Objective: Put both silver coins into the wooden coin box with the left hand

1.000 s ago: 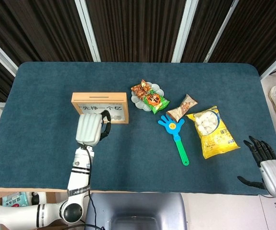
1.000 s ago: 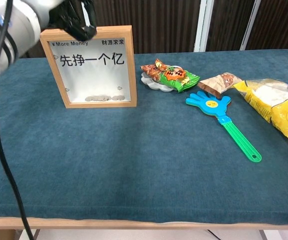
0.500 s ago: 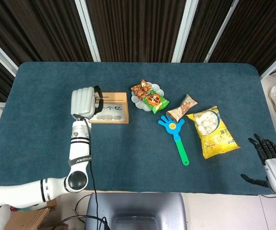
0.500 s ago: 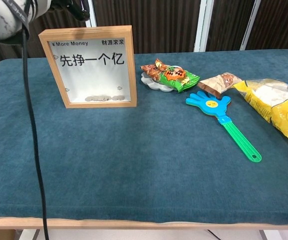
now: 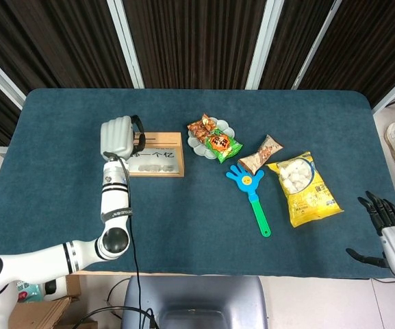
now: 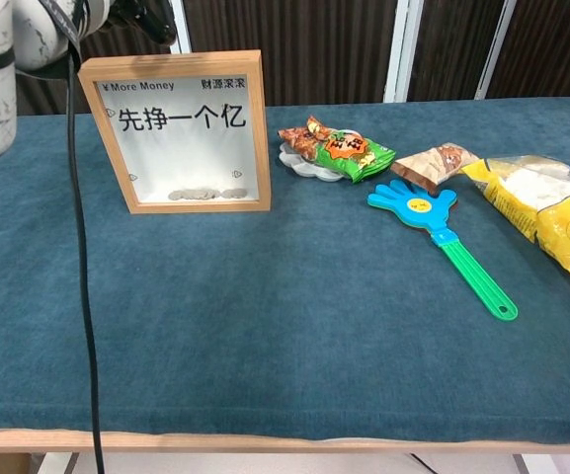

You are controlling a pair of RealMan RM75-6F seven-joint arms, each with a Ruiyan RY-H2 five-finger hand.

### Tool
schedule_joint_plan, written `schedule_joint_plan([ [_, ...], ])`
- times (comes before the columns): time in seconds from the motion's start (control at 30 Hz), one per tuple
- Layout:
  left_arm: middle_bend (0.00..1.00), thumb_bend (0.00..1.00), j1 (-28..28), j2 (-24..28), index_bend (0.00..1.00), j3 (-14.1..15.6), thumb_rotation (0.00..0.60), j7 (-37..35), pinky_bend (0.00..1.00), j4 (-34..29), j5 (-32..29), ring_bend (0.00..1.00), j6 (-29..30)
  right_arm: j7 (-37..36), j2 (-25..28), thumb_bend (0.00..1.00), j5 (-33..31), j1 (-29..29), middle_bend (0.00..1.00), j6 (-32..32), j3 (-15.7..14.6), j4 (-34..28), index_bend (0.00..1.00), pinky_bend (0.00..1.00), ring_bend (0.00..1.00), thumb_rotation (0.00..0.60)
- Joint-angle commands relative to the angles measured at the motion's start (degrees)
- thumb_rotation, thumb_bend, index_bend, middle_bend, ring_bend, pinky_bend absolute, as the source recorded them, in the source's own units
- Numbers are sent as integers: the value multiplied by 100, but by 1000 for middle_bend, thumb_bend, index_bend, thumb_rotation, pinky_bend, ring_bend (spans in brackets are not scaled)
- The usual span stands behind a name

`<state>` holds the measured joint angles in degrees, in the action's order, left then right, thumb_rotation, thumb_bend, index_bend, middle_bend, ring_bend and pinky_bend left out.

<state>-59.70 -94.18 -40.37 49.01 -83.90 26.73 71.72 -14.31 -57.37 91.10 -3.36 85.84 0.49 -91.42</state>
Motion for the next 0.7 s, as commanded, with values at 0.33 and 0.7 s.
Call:
schedule_joint_plan([
  [0.33,1000,495,-147,67,621,356,600,-210,1000,52,-108,1000,65,-7,16,154,-4,8,0,7,4,-19,0,0,0,600],
  [0.7,1000,489,-232,50,622,567,600,-393,1000,196,-141,1000,59,-11,24,154,-19,6,0,-2,14,-31,0,0,0,600],
])
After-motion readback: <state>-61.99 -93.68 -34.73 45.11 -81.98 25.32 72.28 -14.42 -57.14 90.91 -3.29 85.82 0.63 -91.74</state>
